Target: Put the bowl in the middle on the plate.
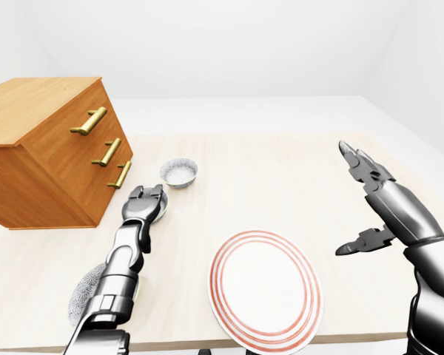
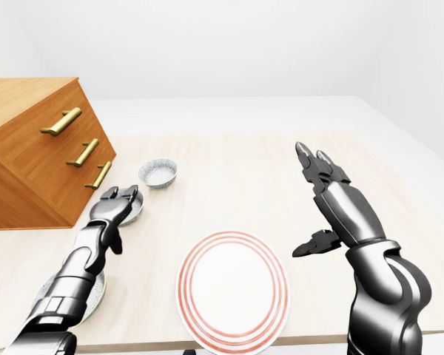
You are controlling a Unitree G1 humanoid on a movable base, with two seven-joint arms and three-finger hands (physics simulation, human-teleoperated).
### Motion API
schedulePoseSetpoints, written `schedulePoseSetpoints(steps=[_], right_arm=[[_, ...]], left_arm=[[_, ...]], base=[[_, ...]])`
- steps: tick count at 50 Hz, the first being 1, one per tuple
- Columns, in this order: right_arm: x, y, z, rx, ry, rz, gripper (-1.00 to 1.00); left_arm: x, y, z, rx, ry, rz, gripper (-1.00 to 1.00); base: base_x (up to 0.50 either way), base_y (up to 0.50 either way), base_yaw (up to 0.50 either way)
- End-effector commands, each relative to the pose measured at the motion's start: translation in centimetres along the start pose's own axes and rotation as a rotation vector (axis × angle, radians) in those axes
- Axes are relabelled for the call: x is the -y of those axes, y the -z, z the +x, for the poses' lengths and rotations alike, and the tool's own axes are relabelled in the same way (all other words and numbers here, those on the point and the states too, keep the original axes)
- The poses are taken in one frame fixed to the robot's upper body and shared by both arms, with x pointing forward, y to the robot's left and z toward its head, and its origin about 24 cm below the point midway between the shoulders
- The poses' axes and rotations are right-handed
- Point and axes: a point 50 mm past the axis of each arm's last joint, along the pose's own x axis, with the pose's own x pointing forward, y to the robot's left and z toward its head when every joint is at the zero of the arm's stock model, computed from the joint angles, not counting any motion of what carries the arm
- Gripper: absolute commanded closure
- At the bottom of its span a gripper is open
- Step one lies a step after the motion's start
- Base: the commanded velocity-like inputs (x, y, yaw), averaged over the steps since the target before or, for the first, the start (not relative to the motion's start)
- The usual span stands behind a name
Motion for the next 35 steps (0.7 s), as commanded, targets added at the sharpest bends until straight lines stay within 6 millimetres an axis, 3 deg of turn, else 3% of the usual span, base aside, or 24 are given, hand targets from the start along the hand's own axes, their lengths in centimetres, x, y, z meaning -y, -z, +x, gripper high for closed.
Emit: schedulePoseSetpoints(steps=[1,35], right_arm=[[-0.12,0.12,0.02,-0.004,-0.005,0.007,-1.0],[-0.03,0.03,0.09,0.001,-0.003,0.003,-1.0]], left_arm=[[0.61,-0.2,0.36,0.001,-0.005,-0.005,-1.0],[1.44,-0.31,0.66,0.001,0.003,-0.003,-1.0]], base=[[0.0,0.0,0.0],[0.0,0.0,0.0]])
